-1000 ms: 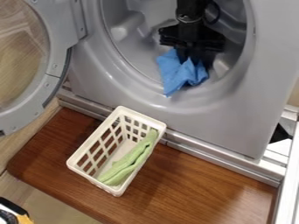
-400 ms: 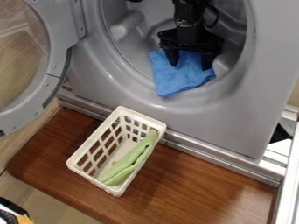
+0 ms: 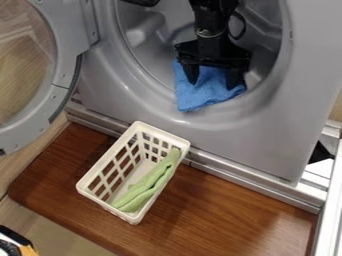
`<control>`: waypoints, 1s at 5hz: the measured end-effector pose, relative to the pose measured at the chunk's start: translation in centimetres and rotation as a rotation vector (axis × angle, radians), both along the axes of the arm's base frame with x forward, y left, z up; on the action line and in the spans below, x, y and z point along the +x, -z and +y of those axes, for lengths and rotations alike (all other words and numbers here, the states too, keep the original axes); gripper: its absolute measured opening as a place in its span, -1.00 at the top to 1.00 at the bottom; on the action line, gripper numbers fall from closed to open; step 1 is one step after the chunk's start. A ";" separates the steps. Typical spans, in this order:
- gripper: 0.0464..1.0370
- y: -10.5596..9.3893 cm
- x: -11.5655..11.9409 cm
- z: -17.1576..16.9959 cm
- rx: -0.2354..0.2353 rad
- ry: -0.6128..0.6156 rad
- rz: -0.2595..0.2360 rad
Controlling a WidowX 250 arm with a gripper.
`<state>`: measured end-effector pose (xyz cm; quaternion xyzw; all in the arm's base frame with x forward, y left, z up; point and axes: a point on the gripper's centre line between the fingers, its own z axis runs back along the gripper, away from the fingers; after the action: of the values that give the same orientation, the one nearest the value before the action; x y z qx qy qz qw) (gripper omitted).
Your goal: Put the blue cloth in the washing machine
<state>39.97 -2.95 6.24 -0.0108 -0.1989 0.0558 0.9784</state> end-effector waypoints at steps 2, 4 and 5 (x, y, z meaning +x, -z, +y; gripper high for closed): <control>-0.92 -2.6 -2.8 -1.0 0.011 0.036 -0.041; -0.92 -4.6 -6.9 -2.9 0.013 0.062 0.030; -0.92 -5.2 -10.2 -3.9 0.005 0.087 0.089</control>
<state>29.76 -6.87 11.43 -0.0145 -0.1549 0.0131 0.9877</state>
